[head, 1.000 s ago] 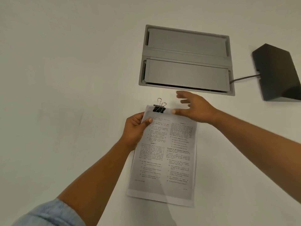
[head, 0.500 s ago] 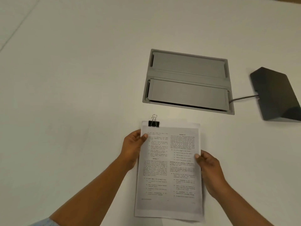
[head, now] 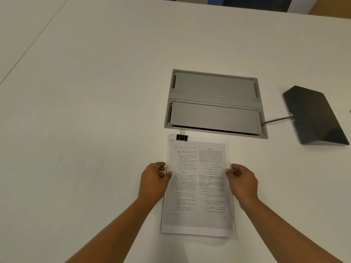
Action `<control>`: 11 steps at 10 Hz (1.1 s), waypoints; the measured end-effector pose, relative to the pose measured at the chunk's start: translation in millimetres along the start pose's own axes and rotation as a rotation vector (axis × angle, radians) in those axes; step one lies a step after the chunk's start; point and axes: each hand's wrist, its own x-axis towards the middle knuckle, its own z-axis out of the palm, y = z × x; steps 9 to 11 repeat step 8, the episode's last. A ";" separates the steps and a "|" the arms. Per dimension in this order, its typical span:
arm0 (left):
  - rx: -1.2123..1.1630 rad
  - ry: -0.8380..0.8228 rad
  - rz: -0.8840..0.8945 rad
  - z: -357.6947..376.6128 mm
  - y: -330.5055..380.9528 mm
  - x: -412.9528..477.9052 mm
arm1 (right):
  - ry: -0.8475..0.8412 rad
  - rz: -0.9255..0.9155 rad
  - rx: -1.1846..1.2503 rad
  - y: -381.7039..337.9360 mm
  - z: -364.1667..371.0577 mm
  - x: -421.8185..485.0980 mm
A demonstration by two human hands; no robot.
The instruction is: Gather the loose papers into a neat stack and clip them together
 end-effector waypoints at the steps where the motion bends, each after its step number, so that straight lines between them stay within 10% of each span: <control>1: 0.043 -0.025 0.019 0.5 -5.0 -7.2 | 0.025 -0.038 -0.073 10.8 1.2 -10.7; 6: 0.759 -0.065 0.421 24.2 -50.6 -84.2 | -0.134 -0.522 -0.541 75.7 20.0 -83.8; 11: 0.829 -0.173 0.399 20.2 -57.4 -96.1 | -0.185 -0.442 -0.554 71.1 8.1 -86.1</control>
